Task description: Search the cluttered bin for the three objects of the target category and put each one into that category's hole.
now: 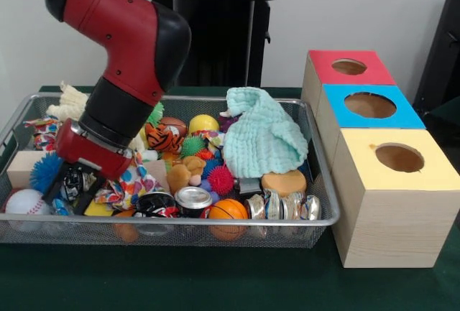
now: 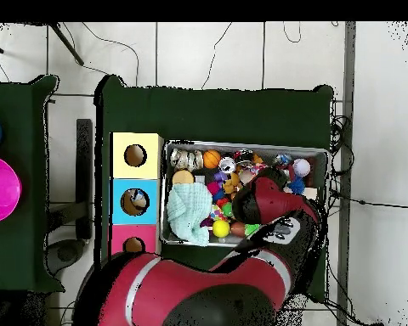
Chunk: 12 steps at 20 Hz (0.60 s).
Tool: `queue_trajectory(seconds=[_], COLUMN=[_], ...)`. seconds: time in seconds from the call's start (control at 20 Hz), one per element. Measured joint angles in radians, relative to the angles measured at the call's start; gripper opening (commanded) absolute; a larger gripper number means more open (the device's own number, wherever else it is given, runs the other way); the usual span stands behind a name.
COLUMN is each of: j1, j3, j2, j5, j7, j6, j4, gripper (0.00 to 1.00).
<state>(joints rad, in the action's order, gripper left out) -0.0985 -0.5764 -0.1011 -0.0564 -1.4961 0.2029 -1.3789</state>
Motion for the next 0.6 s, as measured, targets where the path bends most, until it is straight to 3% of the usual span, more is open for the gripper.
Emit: queue_trajectory(seconds=[0.25,0.6], j1=[0.008,-0.021], j3=[-0.006,0.012], j2=[0.000,-0.009], j5=[0.042,0.042], j7=[0.000,0.000], j6=[0.004,0.024], j4=[-0.013,-0.019], gripper=[0.00,0.00])
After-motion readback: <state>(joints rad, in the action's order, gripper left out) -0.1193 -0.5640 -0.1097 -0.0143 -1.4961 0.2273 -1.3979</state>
